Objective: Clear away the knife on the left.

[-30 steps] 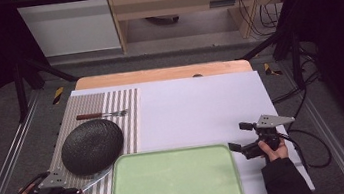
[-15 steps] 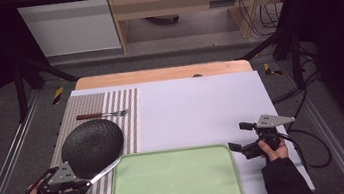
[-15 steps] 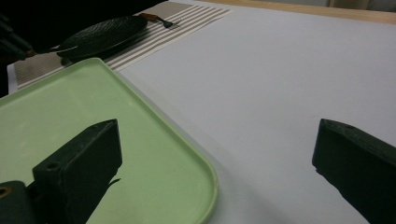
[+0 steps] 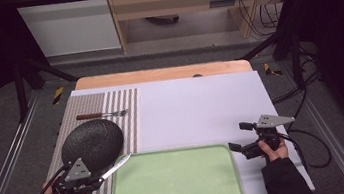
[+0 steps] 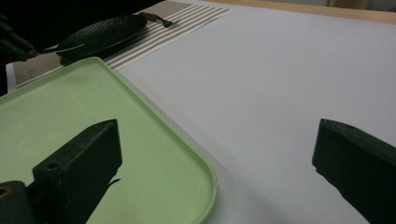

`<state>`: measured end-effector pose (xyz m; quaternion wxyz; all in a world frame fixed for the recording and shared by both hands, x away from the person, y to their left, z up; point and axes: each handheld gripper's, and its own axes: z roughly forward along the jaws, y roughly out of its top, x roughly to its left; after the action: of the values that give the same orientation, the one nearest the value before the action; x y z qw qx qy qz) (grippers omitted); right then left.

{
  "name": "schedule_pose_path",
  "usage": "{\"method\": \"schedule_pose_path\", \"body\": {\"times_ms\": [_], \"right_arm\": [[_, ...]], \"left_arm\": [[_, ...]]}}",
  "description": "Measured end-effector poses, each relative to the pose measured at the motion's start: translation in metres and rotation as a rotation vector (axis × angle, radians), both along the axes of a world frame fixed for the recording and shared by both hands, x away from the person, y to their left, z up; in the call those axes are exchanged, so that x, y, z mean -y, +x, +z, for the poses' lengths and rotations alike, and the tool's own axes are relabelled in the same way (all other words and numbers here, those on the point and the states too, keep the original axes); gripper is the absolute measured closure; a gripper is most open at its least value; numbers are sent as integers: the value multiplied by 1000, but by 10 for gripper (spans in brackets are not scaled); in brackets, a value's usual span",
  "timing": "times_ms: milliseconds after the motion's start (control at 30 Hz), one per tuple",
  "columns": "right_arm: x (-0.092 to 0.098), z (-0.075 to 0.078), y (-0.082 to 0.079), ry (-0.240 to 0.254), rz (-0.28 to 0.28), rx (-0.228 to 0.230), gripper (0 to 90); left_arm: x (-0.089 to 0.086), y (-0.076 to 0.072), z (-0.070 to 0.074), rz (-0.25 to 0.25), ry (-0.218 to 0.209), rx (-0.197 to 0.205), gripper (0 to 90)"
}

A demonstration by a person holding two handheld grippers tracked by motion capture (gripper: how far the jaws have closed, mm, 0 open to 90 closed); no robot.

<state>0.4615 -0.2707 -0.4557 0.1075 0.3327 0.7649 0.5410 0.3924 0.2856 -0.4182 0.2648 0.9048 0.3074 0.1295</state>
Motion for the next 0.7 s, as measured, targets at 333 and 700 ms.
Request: {"method": "schedule_pose_path", "body": {"times_ms": [333,700], "right_arm": [[0,0,0,-1,0,0,17],[0,0,0,-2,0,0,17]], "left_arm": [[24,-5,2,36,-36,13,770],[46,-15,-1,78,-36,6,771]]}}
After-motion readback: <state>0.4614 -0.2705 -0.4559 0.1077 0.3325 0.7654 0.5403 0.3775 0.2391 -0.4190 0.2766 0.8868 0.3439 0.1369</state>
